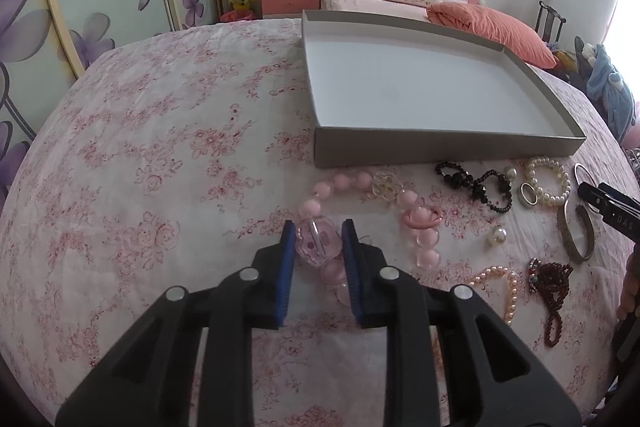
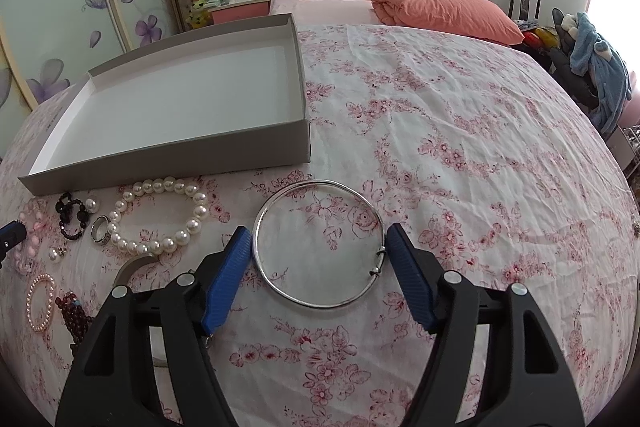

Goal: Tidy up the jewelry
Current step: 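Grasp and lift pink crystal bracelet with left tool while right tool grasps silver bangle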

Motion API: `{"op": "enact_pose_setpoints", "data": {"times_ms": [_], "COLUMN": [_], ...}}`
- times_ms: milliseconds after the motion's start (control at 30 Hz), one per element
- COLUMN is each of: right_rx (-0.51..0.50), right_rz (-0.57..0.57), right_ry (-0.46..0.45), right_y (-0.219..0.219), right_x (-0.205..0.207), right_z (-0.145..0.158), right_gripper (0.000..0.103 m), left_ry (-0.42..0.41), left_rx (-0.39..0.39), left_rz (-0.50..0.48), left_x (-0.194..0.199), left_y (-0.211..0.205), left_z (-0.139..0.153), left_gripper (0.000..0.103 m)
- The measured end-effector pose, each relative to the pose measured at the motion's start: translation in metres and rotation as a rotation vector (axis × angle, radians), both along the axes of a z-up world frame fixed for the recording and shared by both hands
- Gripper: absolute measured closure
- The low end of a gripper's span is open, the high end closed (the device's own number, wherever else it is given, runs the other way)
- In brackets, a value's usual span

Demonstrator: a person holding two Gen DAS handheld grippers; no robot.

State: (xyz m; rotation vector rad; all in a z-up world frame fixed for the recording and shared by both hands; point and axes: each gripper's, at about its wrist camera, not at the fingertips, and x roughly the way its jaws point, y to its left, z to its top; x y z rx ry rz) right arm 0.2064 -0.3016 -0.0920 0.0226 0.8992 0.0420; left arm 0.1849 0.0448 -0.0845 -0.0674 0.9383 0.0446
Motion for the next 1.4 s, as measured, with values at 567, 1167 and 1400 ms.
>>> {"op": "enact_pose_setpoints", "data": {"times_ms": [567, 1167, 1400], "right_rx": [0.039, 0.089, 0.102], "right_rz": [0.008, 0.116, 0.141], "right_ry": [-0.041, -0.196, -0.272], "right_y": [-0.001, 0.029, 0.041], "right_x": [-0.021, -0.047, -0.054], "right_z": [0.007, 0.049, 0.067], "right_gripper": [0.034, 0.034, 0.034], "left_ry": [-0.118, -0.250, -0.286], "left_rx": [-0.039, -0.060, -0.057], "left_rz": [-0.047, -0.135, -0.152], "left_x": [-0.023, -0.043, -0.044], "left_y": [-0.003, -0.026, -0.034], "left_z": [0.035, 0.075, 0.086], "left_gripper": [0.079, 0.079, 0.079]}}
